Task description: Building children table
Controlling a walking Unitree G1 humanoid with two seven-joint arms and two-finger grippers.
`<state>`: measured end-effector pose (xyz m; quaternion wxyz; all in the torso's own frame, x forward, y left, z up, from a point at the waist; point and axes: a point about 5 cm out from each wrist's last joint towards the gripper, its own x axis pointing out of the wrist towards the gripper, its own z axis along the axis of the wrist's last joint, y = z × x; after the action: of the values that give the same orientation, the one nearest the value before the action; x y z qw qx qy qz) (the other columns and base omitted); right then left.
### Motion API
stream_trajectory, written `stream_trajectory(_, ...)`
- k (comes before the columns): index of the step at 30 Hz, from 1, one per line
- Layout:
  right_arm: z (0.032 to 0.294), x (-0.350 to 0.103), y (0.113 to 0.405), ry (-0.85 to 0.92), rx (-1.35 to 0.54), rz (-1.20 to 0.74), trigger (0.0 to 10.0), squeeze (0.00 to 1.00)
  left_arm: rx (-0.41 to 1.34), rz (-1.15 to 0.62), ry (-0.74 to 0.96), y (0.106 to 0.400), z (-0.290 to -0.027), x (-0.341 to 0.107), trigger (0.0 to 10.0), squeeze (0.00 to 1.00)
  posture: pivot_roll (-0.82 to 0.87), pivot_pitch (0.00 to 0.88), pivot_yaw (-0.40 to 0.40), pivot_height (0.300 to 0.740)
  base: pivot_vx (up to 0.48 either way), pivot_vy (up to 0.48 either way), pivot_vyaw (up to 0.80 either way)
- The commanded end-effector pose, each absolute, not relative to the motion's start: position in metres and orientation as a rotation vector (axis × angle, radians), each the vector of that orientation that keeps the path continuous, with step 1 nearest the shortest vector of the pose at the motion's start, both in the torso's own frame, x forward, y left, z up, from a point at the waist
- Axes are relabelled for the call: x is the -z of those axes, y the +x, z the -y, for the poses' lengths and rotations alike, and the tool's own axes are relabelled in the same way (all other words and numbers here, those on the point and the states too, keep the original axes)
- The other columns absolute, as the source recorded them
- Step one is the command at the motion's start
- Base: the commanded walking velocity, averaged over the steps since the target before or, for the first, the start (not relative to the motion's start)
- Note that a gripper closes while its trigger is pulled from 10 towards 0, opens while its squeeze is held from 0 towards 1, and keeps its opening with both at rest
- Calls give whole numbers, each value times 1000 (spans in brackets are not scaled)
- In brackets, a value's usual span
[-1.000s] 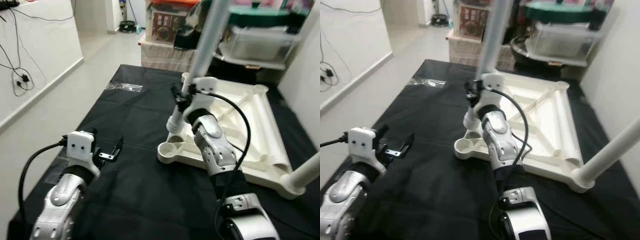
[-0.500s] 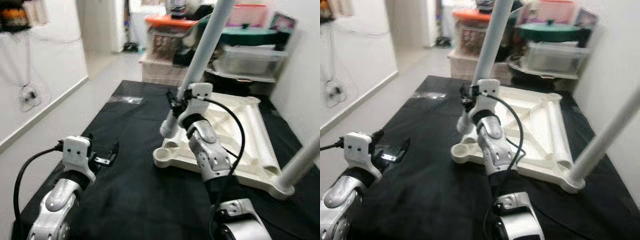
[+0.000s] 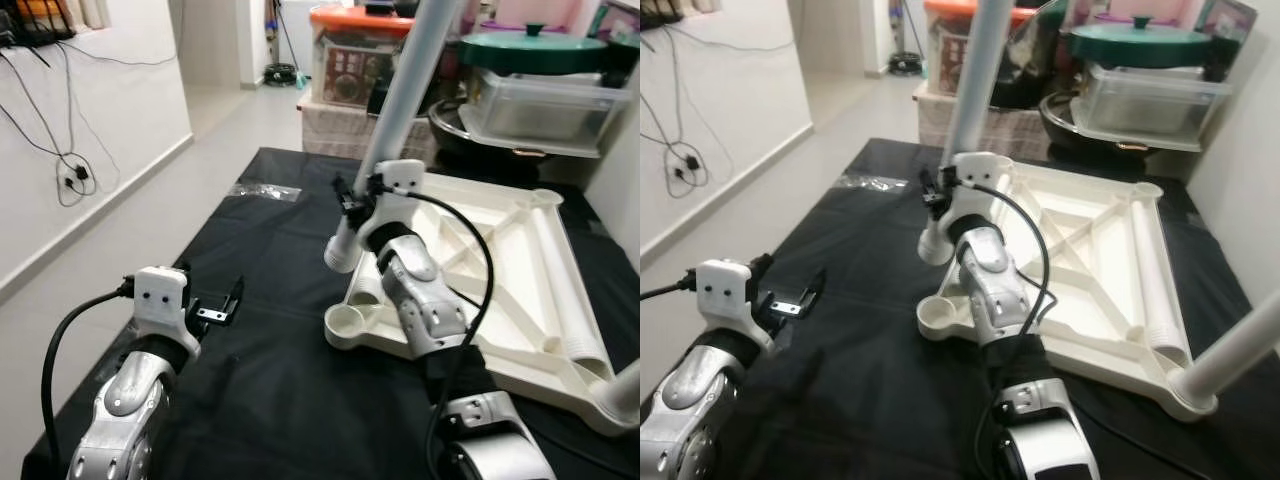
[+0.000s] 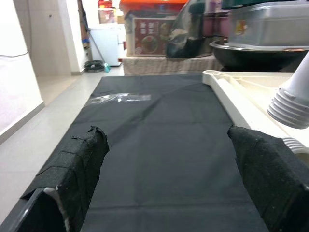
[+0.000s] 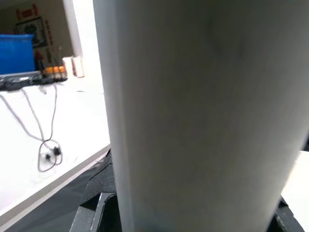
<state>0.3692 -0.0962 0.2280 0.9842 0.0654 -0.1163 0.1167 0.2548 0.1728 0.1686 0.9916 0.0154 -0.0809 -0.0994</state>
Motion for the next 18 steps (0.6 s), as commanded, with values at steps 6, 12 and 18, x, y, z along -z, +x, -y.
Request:
stream_trajectory(6, 92, -233, 369, 145, -276, 252, 10000, 0, 206, 150, 65, 252, -170, -165, 10000, 0, 93, 0, -64, 740, 0, 0, 0)
stream_trajectory(12, 90, -235, 370, 113, -326, 248, 10000, 0, 198, 98, 142, 245, -169, -151, 10000, 0, 96, 0, -67, 740, 0, 0, 83)
stream_trajectory(18, 87, -237, 371, 69, -382, 246, 10000, 0, 189, 86, 130, 240, -161, -144, 10000, 0, 96, 0, -72, 740, 0, -467, 800)
